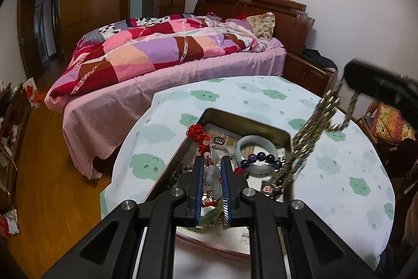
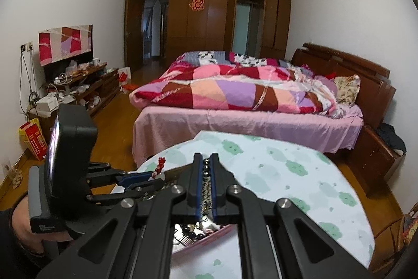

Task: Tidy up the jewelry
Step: 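Lower the gold necklace and red tassel into the tin and open both grippers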

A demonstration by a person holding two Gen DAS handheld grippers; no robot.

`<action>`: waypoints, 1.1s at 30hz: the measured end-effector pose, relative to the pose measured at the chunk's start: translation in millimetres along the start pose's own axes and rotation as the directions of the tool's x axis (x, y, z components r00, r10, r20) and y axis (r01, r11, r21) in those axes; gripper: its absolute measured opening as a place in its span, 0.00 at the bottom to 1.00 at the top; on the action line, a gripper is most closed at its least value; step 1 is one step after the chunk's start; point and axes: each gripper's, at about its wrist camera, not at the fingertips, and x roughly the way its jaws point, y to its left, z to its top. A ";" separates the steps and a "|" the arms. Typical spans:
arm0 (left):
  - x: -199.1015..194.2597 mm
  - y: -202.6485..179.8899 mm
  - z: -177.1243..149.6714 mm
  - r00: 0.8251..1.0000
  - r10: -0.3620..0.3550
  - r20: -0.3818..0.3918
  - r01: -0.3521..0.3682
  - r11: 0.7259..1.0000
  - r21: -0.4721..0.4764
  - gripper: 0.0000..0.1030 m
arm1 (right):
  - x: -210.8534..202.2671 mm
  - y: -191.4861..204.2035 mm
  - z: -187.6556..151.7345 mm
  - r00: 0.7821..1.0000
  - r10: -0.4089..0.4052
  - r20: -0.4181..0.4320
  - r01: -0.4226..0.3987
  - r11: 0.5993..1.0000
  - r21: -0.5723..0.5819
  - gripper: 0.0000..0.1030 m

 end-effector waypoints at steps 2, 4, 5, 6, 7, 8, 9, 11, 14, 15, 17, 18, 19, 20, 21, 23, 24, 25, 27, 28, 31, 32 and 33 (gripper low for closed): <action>3.0 2.3 -1.2 1.000 0.004 -0.005 -0.004 1.000 -0.005 0.12 | 8.8 0.1 -6.0 0.999 0.016 -0.029 -0.015 1.000 0.013 0.07; 6.2 3.9 -2.2 1.000 0.007 -0.012 -0.007 1.000 -0.010 0.12 | 17.9 0.6 -10.9 0.998 0.026 -0.054 -0.025 0.999 0.027 0.07; 7.7 4.5 -2.8 1.000 0.008 -0.015 -0.009 1.000 -0.011 0.12 | 22.4 1.1 -14.6 0.997 0.031 -0.070 -0.029 0.999 0.031 0.07; 8.8 4.7 -3.3 1.000 0.010 -0.017 -0.010 1.000 -0.012 0.12 | 24.1 1.6 -16.1 0.996 0.032 -0.079 -0.030 0.999 0.034 0.07; 10.3 5.8 -3.9 1.000 0.011 -0.020 -0.011 1.000 -0.015 0.12 | 27.5 2.5 -19.5 0.995 0.035 -0.091 -0.032 0.999 0.034 0.07; 11.5 6.3 -4.5 1.000 0.012 -0.022 -0.012 1.000 -0.016 0.12 | 30.5 4.0 -19.6 0.994 0.035 -0.099 -0.032 0.999 0.034 0.07; 12.7 6.5 -4.9 1.000 0.013 -0.024 -0.013 1.000 -0.016 0.12 | 32.8 4.7 -21.4 0.993 0.037 -0.109 -0.033 0.999 0.035 0.07; 16.2 7.3 -6.9 0.999 0.015 -0.031 -0.015 1.000 -0.018 0.12 | 37.4 6.1 -23.0 0.991 0.039 -0.124 -0.035 0.999 0.036 0.07; 19.7 7.3 -9.2 0.999 0.014 -0.041 -0.015 1.000 -0.019 0.12 | 44.4 5.6 -26.9 0.987 0.051 -0.153 -0.043 0.998 0.049 0.07; 20.5 6.8 -9.4 0.999 0.014 -0.043 -0.014 1.000 -0.019 0.12 | 46.4 5.1 -28.9 0.985 0.056 -0.164 -0.047 0.997 0.056 0.07; 21.7 6.1 -9.9 0.999 0.011 -0.045 -0.012 1.000 -0.018 0.12 | 50.4 5.6 -31.5 0.981 0.063 -0.181 -0.053 0.997 0.063 0.07; 22.9 6.1 -10.7 0.999 0.010 -0.048 -0.011 1.000 -0.019 0.12 | 51.7 5.7 -32.8 0.980 0.066 -0.188 -0.054 0.996 0.067 0.07; 23.8 6.5 -11.1 0.999 0.010 -0.050 -0.012 1.000 -0.021 0.12 | 53.9 5.1 -34.3 0.978 0.069 -0.196 -0.056 0.996 0.071 0.07; 25.7 7.0 -12.2 0.998 0.010 -0.057 -0.011 1.000 -0.022 0.12 | 56.2 4.9 -36.2 0.976 0.071 -0.207 -0.057 0.996 0.075 0.07; 27.1 7.7 -13.0 0.998 0.010 -0.061 -0.011 1.000 -0.024 0.12 | 58.5 5.2 -37.4 0.974 0.073 -0.213 -0.057 0.995 0.079 0.07; 30.2 8.6 -14.7 0.997 0.011 -0.070 -0.013 1.000 -0.027 0.12 | 62.0 4.9 -40.9 0.971 0.076 -0.226 -0.058 0.994 0.088 0.07; 31.2 8.9 -15.3 0.997 0.011 -0.073 -0.013 1.000 -0.028 0.12 | 63.0 4.8 -42.0 0.970 0.077 -0.230 -0.058 0.994 0.092 0.07; 32.1 8.6 -16.0 0.997 0.011 -0.076 -0.013 1.000 -0.027 0.12 | 64.8 4.6 -43.7 0.968 0.080 -0.237 -0.058 0.994 0.096 0.07; 33.3 8.0 -16.9 0.997 0.010 -0.080 -0.012 1.000 -0.024 0.12 | 67.1 5.0 -46.1 0.965 0.083 -0.249 -0.059 0.993 0.102 0.07; 34.3 7.4 -16.8 0.997 0.009 -0.082 -0.011 1.000 -0.022 0.12 | 68.8 4.8 -47.3 0.963 0.085 -0.256 -0.060 0.993 0.105 0.07; 37.4 7.2 -18.2 0.996 0.007 -0.092 -0.009 1.000 -0.022 0.12 | 71.0 4.7 -50.0 0.959 0.086 -0.270 -0.057 0.992 0.112 0.07; 37.9 7.5 -18.9 0.996 0.007 -0.093 -0.010 1.000 -0.022 0.12 | 71.5 4.9 -50.7 0.958 0.085 -0.272 -0.056 0.992 0.114 0.07; 38.7 7.8 -19.2 0.995 0.009 -0.097 -0.011 1.000 -0.021 0.12 | 72.4 5.3 -51.2 0.958 0.085 -0.275 -0.055 0.992 0.115 0.07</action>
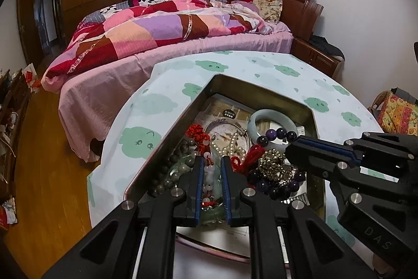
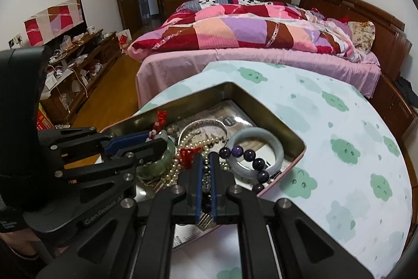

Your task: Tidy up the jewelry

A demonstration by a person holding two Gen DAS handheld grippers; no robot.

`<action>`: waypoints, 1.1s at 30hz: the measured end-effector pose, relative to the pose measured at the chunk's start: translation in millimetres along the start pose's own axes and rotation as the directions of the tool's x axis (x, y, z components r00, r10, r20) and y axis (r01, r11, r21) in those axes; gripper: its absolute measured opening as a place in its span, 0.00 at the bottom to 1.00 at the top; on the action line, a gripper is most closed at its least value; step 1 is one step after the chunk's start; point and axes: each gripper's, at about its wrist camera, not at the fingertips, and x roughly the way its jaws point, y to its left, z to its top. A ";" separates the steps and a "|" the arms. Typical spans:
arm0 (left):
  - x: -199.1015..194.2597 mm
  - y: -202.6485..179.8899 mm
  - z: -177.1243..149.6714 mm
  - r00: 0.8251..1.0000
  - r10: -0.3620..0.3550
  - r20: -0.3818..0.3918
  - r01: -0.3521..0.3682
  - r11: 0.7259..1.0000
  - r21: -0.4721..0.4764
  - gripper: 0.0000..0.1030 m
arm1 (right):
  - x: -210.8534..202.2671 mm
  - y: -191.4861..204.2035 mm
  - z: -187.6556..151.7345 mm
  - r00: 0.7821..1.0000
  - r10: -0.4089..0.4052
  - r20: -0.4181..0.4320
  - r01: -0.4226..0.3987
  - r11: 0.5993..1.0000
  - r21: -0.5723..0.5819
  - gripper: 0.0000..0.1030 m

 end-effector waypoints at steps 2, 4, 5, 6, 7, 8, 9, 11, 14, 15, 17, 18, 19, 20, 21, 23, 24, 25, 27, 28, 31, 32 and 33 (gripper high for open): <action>1.4 1.0 -0.5 1.000 0.004 -0.004 -0.004 1.000 0.000 0.12 | 1.7 0.7 -1.2 1.000 -0.003 -0.008 0.003 1.000 0.000 0.07; 1.2 1.9 -0.6 1.000 0.000 -0.005 0.000 1.000 -0.004 0.12 | 4.4 1.6 -1.6 1.000 -0.006 -0.017 0.006 1.000 -0.003 0.07; 1.3 1.6 -0.8 1.000 0.002 -0.006 -0.002 1.000 -0.001 0.12 | 5.0 2.1 -1.9 1.000 -0.006 -0.020 0.006 1.000 -0.004 0.07; 1.5 1.0 -1.2 1.000 0.005 -0.007 -0.005 1.000 0.005 0.12 | 5.9 2.7 -2.4 1.000 -0.006 -0.023 0.006 1.000 -0.004 0.07; 1.9 0.7 -1.0 1.000 0.007 -0.007 -0.007 1.000 0.008 0.12 | 7.4 2.8 -2.9 1.000 -0.006 -0.026 0.006 1.000 -0.003 0.07; 2.1 0.7 -1.3 1.000 0.008 -0.007 -0.008 1.000 0.007 0.12 | 8.7 2.9 -3.3 0.999 -0.005 -0.032 0.005 1.000 -0.003 0.07; 2.2 0.5 -1.3 1.000 0.007 -0.007 -0.007 1.000 0.004 0.12 | 9.7 3.2 -3.7 0.999 -0.007 -0.035 0.007 1.000 -0.002 0.07; 2.3 -0.9 -1.4 1.000 0.008 -0.009 -0.008 1.000 0.010 0.12 | 10.8 3.4 -4.8 0.999 -0.008 -0.041 0.008 1.000 0.000 0.07; 2.7 0.7 -2.4 1.000 0.011 -0.011 -0.011 1.000 0.017 0.12 | 12.9 3.7 -5.0 0.999 -0.010 -0.049 0.010 1.000 -0.003 0.07; 2.7 1.2 -2.5 1.000 0.011 -0.012 -0.011 1.000 0.017 0.12 | 13.2 3.7 -5.2 0.999 -0.011 -0.050 0.011 1.000 -0.004 0.07; 2.7 0.6 -2.3 1.000 0.012 -0.011 -0.012 1.000 0.016 0.12 | 14.5 3.5 -5.7 0.999 -0.012 -0.053 0.012 1.000 0.000 0.07; 2.7 0.5 -2.2 1.000 0.012 -0.012 -0.012 1.000 0.016 0.12 | 15.4 3.7 -6.0 0.998 -0.012 -0.055 0.012 1.000 0.001 0.07; 3.0 0.6 -2.3 1.000 0.012 -0.014 -0.012 1.000 0.015 0.13 | 15.3 2.8 -6.1 0.999 -0.010 -0.054 0.010 1.000 0.004 0.08; 3.2 0.7 -2.5 1.000 0.014 -0.016 -0.013 1.000 0.014 0.14 | 14.5 1.8 -6.2 0.999 -0.008 -0.049 0.009 1.000 0.010 0.14; 3.0 0.6 -2.8 1.000 0.017 -0.018 -0.016 1.000 0.015 0.16 | 14.2 0.6 -5.9 0.999 -0.009 -0.047 0.010 1.000 0.015 0.21; 0.7 0.5 -2.4 0.999 0.041 -0.009 -0.041 0.999 0.013 0.28 | 11.4 -2.0 -5.5 0.999 -0.021 -0.033 0.022 0.999 0.028 0.46; -0.8 1.6 -2.0 0.999 0.053 -0.004 -0.053 0.999 0.010 0.34 | 10.5 -3.7 -5.0 0.999 -0.029 -0.028 0.030 0.999 0.033 0.47; -2.9 3.8 -1.7 0.999 0.042 -0.003 -0.042 0.999 0.001 0.39 | 9.7 -6.3 -4.8 0.999 -0.023 -0.025 0.024 0.999 0.044 0.47; -7.4 5.4 -2.2 1.000 0.031 0.001 -0.031 0.999 -0.011 0.46 | 9.0 -9.0 -4.2 0.999 -0.024 -0.025 0.026 0.998 0.057 0.48; -9.7 4.8 -1.6 0.999 0.034 -0.003 -0.034 0.999 -0.011 0.48 | 6.0 -10.1 -5.0 0.999 -0.034 -0.021 0.035 0.997 0.061 0.51; -23.0 0.5 -0.8 0.997 0.071 0.017 -0.071 0.997 0.001 0.62 | -4.4 -10.0 -5.9 0.999 -0.040 -0.009 0.040 0.997 0.070 0.54; -29.9 -0.5 0.6 0.996 0.078 0.032 -0.078 0.997 0.001 0.66 | -12.1 -9.0 -6.4 0.999 -0.040 0.003 0.040 0.997 0.069 0.56; -38.7 -1.9 2.0 0.996 0.077 0.050 -0.077 0.997 -0.001 0.66 | -17.7 -8.5 -6.4 0.999 -0.043 0.014 0.042 0.997 0.066 0.58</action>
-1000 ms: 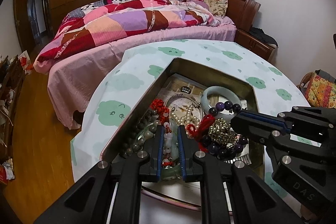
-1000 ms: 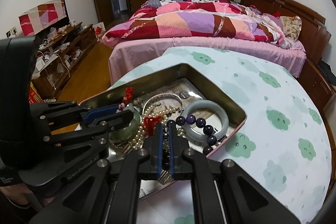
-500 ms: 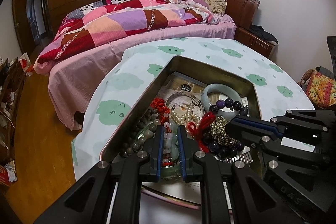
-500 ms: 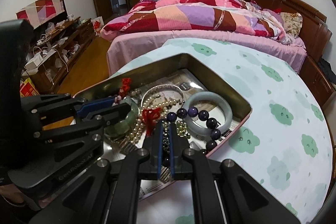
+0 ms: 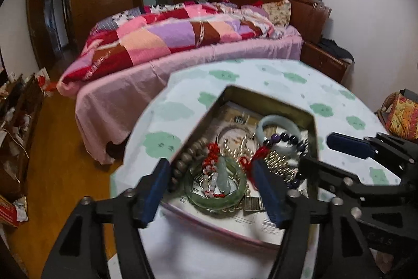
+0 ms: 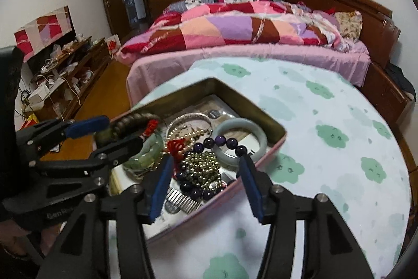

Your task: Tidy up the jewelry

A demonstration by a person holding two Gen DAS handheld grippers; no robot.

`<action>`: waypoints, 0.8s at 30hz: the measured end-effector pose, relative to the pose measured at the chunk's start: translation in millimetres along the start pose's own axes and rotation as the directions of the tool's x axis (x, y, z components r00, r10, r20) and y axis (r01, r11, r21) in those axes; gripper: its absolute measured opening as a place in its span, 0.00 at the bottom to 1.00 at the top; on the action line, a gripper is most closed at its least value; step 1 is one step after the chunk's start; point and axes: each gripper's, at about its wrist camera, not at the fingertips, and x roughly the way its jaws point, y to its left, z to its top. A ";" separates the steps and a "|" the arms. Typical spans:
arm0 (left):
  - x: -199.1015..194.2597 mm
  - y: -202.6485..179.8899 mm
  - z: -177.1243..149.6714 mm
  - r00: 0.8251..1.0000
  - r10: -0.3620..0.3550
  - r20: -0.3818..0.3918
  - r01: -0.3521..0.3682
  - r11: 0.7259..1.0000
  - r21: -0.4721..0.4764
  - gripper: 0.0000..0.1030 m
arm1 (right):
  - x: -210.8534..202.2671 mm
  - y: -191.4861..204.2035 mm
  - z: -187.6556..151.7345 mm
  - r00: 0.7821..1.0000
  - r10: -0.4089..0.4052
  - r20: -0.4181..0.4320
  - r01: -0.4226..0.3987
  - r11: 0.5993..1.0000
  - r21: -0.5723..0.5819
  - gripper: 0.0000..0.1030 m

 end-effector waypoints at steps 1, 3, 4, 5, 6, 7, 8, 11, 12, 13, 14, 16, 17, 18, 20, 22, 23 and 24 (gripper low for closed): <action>-6.8 -0.5 2.8 1.000 -0.001 0.015 0.001 1.000 -0.001 0.66 | -9.8 0.2 -0.6 1.000 -0.009 0.018 0.009 1.000 -0.003 0.63; -19.6 -2.3 7.5 0.999 -0.002 0.045 0.002 1.000 0.001 0.66 | -27.5 -0.4 -2.6 0.998 -0.021 0.053 0.021 1.000 0.000 0.65; -28.7 -3.8 10.4 0.998 -0.001 0.067 0.000 1.000 0.006 0.67 | -33.3 -1.1 -2.6 0.997 -0.023 0.068 0.023 1.000 0.002 0.66; -35.2 -5.2 12.2 0.997 0.000 0.083 -0.001 1.000 0.010 0.67 | -41.2 -1.7 -3.5 0.996 -0.027 0.085 0.026 1.000 0.006 0.67; -40.4 -6.4 14.1 0.995 0.001 0.095 -0.002 1.000 0.012 0.68 | -44.6 -1.7 -2.9 0.995 -0.030 0.095 0.029 1.000 0.009 0.68; -47.8 -6.6 16.5 0.994 0.003 0.113 -0.004 1.000 0.011 0.68 | -50.4 -1.6 -3.2 0.993 -0.035 0.111 0.034 0.999 0.010 0.69; -52.4 -6.8 18.0 0.992 0.004 0.124 -0.005 1.000 0.009 0.69 | -56.2 -1.3 -3.1 0.991 -0.042 0.126 0.041 0.999 0.009 0.69; -63.7 -5.5 21.5 0.988 0.021 0.153 -0.022 1.000 0.004 0.71 | -63.5 -0.9 -1.5 0.987 -0.051 0.152 0.050 0.999 0.012 0.69; -66.7 -4.3 22.5 0.987 0.025 0.161 -0.026 1.000 0.003 0.72 | -66.2 -2.7 -1.8 0.986 -0.049 0.160 0.047 0.999 0.017 0.69; -68.7 -3.3 23.6 0.986 0.028 0.165 -0.028 1.000 -0.001 0.72 | -66.9 -3.5 -0.9 0.985 -0.052 0.166 0.049 0.999 0.022 0.70; -69.9 -2.1 24.3 0.985 0.029 0.167 -0.028 1.000 -0.004 0.72 | -67.6 -4.7 -0.8 0.984 -0.055 0.170 0.052 0.998 0.025 0.70; -70.4 -0.9 25.2 0.985 0.032 0.170 -0.031 0.999 -0.008 0.72 | -68.8 -6.8 -0.9 0.983 -0.056 0.174 0.051 0.998 0.030 0.70; -70.3 -0.4 25.2 0.985 0.033 0.169 -0.032 0.999 -0.009 0.72 | -68.5 -7.1 -0.3 0.983 -0.057 0.176 0.052 0.998 0.032 0.70; -69.9 0.7 25.6 0.985 0.033 0.169 -0.032 0.999 -0.011 0.72 | -67.8 -7.3 0.7 0.982 -0.058 0.177 0.053 0.998 0.033 0.70; -70.5 0.1 25.3 0.985 0.031 0.168 -0.029 1.000 -0.012 0.72 | -69.1 -6.7 -0.9 0.982 -0.062 0.180 0.058 0.998 0.032 0.70; -71.8 0.4 25.4 0.985 0.032 0.171 -0.030 0.999 -0.013 0.72 | -71.0 -6.5 -2.0 0.981 -0.063 0.184 0.058 0.998 0.033 0.70; -71.9 0.5 25.5 0.985 0.031 0.172 -0.029 0.999 -0.013 0.72 | -71.4 -6.2 -2.0 0.981 -0.063 0.185 0.058 0.998 0.035 0.70; -72.1 0.2 25.7 0.985 0.030 0.172 -0.029 1.000 -0.013 0.72 | -72.1 -6.4 -2.8 0.980 -0.063 0.187 0.058 0.998 0.036 0.70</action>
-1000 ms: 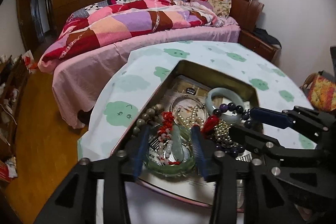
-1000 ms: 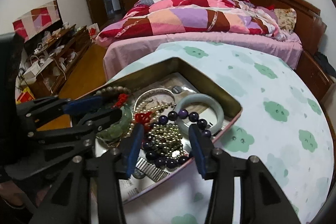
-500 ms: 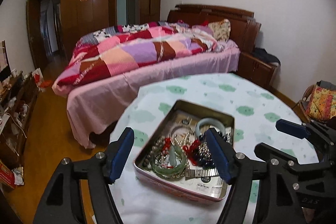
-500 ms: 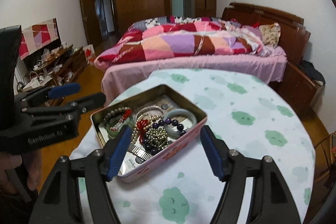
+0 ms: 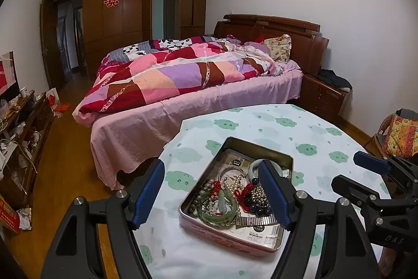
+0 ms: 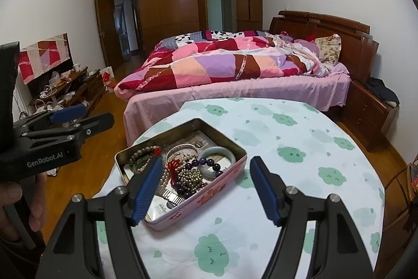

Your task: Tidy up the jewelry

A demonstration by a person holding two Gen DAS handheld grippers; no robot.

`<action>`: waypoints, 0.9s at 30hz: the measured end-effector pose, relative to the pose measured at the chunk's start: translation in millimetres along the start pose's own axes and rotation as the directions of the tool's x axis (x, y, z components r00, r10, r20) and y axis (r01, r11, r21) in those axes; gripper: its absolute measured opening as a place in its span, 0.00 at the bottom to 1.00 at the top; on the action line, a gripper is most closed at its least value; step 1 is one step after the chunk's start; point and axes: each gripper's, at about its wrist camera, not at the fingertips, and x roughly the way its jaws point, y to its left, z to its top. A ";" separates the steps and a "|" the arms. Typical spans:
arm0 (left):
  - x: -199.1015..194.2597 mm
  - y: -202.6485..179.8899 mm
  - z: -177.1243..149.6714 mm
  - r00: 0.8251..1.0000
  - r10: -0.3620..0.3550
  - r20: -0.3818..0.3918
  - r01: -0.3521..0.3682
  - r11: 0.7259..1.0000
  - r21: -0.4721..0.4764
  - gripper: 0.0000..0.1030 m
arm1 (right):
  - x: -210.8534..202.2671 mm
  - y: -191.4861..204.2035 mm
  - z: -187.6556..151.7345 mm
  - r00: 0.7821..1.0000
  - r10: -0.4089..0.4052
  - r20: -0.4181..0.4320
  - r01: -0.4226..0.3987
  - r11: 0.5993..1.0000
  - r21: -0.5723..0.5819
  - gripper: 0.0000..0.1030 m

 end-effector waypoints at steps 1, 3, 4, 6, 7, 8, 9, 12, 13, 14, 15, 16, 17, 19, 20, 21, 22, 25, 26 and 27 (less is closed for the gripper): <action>0.1 -0.1 0.0 1.000 0.000 0.000 0.000 1.000 0.001 0.72 | 0.0 0.4 0.0 1.000 0.000 0.001 0.000 1.000 0.000 0.70; 0.7 0.2 -0.1 1.000 0.003 -0.004 -0.003 1.000 0.002 0.72 | 0.0 0.1 -0.1 1.000 0.001 0.000 -0.001 1.000 0.000 0.70; -0.2 0.0 -0.1 1.000 0.003 -0.004 -0.003 1.000 0.001 0.72 | 0.1 0.1 -0.2 1.000 0.002 -0.001 -0.002 1.000 0.000 0.70; 0.4 -0.3 0.1 1.000 0.004 -0.009 -0.004 1.000 0.002 0.72 | -0.4 -0.6 -0.8 1.000 0.003 -0.003 -0.003 1.000 0.000 0.70; 0.2 -0.3 0.3 1.000 0.004 -0.010 -0.004 1.000 0.003 0.72 | -1.1 -0.2 -1.2 1.000 0.002 -0.002 -0.002 1.000 0.000 0.70; 0.0 -0.2 0.5 1.000 0.004 -0.011 -0.004 1.000 0.004 0.72 | -1.0 -0.2 -1.2 1.000 0.002 -0.002 -0.002 1.000 0.001 0.70; 0.3 -0.7 0.4 1.000 0.005 -0.012 -0.005 1.000 0.005 0.72 | -1.0 -0.1 -1.1 1.000 0.003 -0.003 -0.002 1.000 0.001 0.70; -0.1 -0.5 0.7 1.000 0.005 -0.014 -0.005 1.000 0.007 0.72 | -1.0 -0.2 -1.0 1.000 0.003 -0.002 -0.003 1.000 0.001 0.71; 0.1 -0.8 0.3 1.000 0.006 -0.013 -0.006 1.000 0.006 0.72 | -1.0 -0.1 -1.0 1.000 0.004 -0.002 -0.004 1.000 0.000 0.71; 0.2 -0.9 -0.1 1.000 0.006 -0.013 -0.006 1.000 0.005 0.72 | -1.0 -0.2 -1.0 1.000 0.003 -0.002 -0.003 1.000 -0.001 0.72; -0.3 -0.8 0.1 1.000 0.006 -0.013 -0.006 1.000 0.005 0.72 | -0.8 -0.1 -1.1 1.000 0.003 -0.001 -0.003 1.000 -0.001 0.72; 0.1 -0.9 -0.1 1.000 0.006 -0.012 -0.006 1.000 0.006 0.72 | -0.8 -0.3 -1.0 1.000 0.004 -0.003 -0.004 1.000 0.000 0.72; 0.3 -0.9 -0.2 1.000 0.007 -0.013 -0.007 1.000 0.006 0.72 | -0.9 -0.3 -1.1 1.000 0.004 -0.003 -0.004 1.000 0.000 0.72; 0.2 -0.8 -0.2 1.000 0.007 -0.015 -0.007 1.000 0.005 0.72 | -0.8 -0.5 -2.4 1.000 0.005 -0.006 -0.005 1.000 -0.001 0.72; 0.4 -0.8 -0.2 1.000 0.006 -0.016 -0.006 1.000 0.005 0.72 | -0.8 -0.3 -2.6 1.000 0.005 -0.006 -0.005 1.000 -0.002 0.72; 1.6 -1.1 -0.9 1.000 0.006 -0.018 -0.006 1.000 0.006 0.72 | -0.7 0.3 -3.2 1.000 0.005 -0.006 -0.005 1.000 -0.004 0.72; 1.9 -1.0 -1.1 1.000 0.008 -0.019 -0.008 1.000 0.007 0.72 | -0.8 0.3 -3.2 1.000 0.004 -0.006 -0.004 1.000 -0.003 0.72; 2.2 -0.8 -1.7 1.000 0.008 -0.019 -0.007 1.000 0.008 0.72 | -0.6 0.4 -3.8 1.000 0.004 -0.005 -0.004 1.000 -0.002 0.72; 2.0 -0.8 -1.7 1.000 0.008 -0.019 -0.008 1.000 0.008 0.72 | -0.6 0.5 -3.8 1.000 0.004 -0.006 -0.004 1.000 -0.002 0.72; 2.0 -0.7 -1.7 1.000 0.009 -0.019 -0.009 1.000 0.009 0.72 | -0.6 0.5 -3.9 1.000 0.005 -0.006 -0.005 1.000 -0.002 0.72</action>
